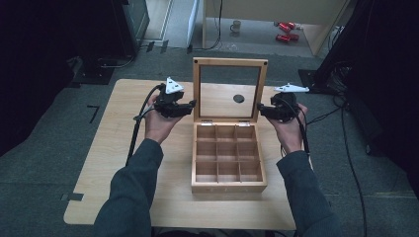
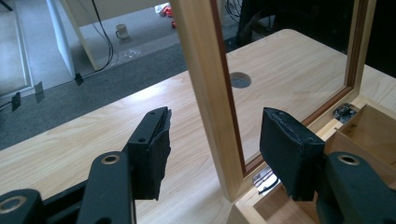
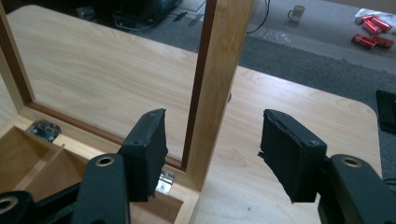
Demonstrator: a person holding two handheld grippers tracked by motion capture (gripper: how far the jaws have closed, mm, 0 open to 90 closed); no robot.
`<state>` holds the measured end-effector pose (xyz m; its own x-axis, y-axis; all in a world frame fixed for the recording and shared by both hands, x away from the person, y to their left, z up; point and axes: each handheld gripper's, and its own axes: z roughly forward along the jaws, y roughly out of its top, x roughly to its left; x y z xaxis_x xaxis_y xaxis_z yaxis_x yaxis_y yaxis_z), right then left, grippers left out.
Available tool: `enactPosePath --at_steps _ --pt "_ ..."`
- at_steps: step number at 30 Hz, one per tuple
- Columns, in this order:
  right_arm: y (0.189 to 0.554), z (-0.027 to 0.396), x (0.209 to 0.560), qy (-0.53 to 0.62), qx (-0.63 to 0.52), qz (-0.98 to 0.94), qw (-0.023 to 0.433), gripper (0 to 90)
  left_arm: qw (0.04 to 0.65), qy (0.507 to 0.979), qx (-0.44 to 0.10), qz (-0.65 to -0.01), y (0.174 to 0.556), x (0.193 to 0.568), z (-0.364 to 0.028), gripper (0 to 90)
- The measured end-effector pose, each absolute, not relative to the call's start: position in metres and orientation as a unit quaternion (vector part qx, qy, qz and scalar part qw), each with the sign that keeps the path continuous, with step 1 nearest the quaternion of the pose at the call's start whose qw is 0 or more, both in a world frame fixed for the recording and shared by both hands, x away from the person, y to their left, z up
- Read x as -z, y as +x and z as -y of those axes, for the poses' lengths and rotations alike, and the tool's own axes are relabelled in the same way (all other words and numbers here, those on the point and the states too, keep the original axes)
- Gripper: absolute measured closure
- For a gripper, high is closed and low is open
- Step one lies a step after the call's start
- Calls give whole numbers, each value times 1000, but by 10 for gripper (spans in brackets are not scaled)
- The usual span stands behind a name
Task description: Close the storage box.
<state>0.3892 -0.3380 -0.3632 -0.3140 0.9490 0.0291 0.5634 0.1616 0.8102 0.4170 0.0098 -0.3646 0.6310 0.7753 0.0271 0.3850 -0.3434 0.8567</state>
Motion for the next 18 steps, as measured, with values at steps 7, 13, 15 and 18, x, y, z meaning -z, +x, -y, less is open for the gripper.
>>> enactPosePath --at_steps 7,13,15,18 --pt "395 335 365 524 -376 -721 253 395 443 788 -213 -371 423 368 -2 428" --pt "405 332 364 525 -371 -722 254 395 439 790 -204 -376 428 374 3 429" --pt "407 331 364 523 -372 -723 255 404 441 790 -202 -375 427 375 5 429" --pt "412 331 368 525 -372 -723 251 411 439 793 -206 -368 427 376 10 430"
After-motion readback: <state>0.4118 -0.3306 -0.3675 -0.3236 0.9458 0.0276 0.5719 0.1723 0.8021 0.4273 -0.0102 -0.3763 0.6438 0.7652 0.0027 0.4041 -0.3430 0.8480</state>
